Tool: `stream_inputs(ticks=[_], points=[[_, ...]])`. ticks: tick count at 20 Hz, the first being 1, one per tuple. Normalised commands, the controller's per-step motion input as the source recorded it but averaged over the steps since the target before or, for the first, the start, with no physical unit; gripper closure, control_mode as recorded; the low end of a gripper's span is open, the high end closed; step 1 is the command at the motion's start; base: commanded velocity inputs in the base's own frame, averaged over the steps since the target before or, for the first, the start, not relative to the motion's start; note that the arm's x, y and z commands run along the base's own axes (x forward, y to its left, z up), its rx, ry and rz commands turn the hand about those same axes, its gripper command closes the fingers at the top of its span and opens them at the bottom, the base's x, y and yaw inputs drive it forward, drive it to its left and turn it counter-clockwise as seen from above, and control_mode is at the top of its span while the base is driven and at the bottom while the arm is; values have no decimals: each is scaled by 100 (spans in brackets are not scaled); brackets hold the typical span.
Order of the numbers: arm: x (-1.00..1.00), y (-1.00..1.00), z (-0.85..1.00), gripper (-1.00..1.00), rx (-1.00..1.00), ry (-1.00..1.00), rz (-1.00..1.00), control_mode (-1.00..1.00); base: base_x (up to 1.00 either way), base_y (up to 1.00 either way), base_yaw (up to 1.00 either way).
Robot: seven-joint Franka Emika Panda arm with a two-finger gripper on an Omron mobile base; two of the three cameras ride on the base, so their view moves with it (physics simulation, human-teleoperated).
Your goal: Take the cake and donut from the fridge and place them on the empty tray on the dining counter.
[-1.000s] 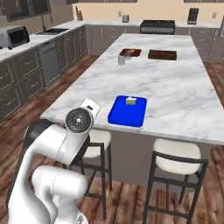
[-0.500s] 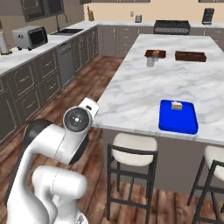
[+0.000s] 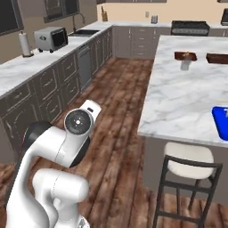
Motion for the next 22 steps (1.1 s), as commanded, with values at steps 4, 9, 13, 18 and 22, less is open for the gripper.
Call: stream_inputs(ticks=[4,9,13,18,22], points=[[0,0,0,-100,0,0,0,100,29,100,0],[0,0,0,-100,0,0,0,100,98,37,0],[0,0,0,-100,0,0,0,100,100,0,0],[0,0,0,-100,0,0,0,100,100,-7,0],[0,0,0,-100,0,0,0,100,100,0,0]])
